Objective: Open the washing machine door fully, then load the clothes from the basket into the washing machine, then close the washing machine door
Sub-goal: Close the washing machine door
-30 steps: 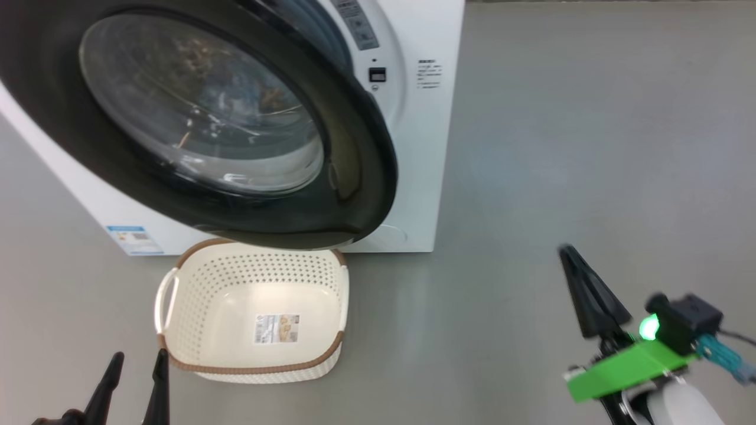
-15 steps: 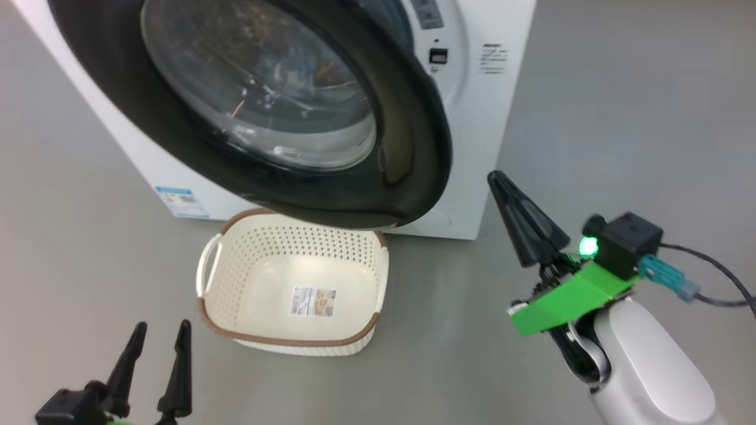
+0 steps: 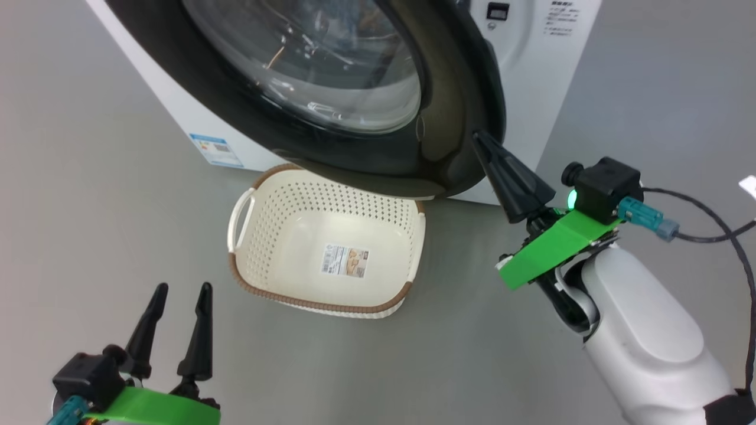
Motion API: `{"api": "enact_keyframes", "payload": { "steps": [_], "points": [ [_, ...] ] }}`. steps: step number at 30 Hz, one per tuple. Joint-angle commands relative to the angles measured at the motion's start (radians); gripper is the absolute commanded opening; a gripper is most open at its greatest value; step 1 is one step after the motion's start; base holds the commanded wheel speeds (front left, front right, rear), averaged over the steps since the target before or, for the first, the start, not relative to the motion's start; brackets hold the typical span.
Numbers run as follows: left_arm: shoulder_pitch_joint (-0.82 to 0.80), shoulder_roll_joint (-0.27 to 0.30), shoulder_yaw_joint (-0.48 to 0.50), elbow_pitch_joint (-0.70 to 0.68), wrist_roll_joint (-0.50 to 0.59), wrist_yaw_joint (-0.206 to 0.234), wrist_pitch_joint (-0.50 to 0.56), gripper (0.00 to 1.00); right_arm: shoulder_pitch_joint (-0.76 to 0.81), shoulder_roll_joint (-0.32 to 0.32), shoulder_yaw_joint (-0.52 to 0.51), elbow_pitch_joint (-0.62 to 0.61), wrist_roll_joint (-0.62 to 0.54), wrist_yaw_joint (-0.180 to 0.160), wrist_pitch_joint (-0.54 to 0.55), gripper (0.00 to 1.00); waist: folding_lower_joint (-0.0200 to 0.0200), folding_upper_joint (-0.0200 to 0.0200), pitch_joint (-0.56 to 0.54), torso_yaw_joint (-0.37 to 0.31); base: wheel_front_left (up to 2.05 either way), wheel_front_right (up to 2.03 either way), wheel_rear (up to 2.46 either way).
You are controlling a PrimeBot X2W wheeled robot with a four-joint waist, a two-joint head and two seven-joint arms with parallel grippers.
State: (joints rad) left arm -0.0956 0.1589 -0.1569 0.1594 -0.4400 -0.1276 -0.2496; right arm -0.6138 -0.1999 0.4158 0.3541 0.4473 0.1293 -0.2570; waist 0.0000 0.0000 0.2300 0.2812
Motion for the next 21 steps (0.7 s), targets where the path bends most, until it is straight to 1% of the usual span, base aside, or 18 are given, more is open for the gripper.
{"api": "enact_keyframes", "payload": {
  "steps": [1, 9, 12, 21],
  "points": [
    [-0.038, 0.021, 0.033, -0.02, -0.011, -0.003, -0.012, 1.0, -0.028, 0.004, 0.024, -0.011, 0.012, 0.001, -0.005, 0.0, 0.0, 0.0, 0.03, 0.027, 0.0, 0.0, 0.0],
    [-0.072, 0.013, 0.021, -0.018, -0.018, -0.003, -0.012, 1.0, -0.096, -0.005, 0.021, 0.05, 0.021, 0.001, -0.005, 0.0, 0.0, 0.0, 0.068, 0.051, 0.0, 0.0, 0.0],
    [-0.079, 0.011, 0.019, -0.018, -0.019, -0.003, -0.012, 1.0, -0.118, -0.007, 0.005, 0.069, 0.025, 0.001, -0.005, 0.0, 0.0, 0.0, 0.078, 0.056, 0.0, 0.0, 0.0],
    [-0.116, -0.003, 0.006, -0.022, -0.023, -0.003, -0.012, 1.0, -0.192, 0.0, -0.105, 0.094, 0.011, 0.001, -0.005, 0.0, 0.0, 0.0, 0.119, 0.078, 0.0, 0.0, 0.0]
  ]
}}
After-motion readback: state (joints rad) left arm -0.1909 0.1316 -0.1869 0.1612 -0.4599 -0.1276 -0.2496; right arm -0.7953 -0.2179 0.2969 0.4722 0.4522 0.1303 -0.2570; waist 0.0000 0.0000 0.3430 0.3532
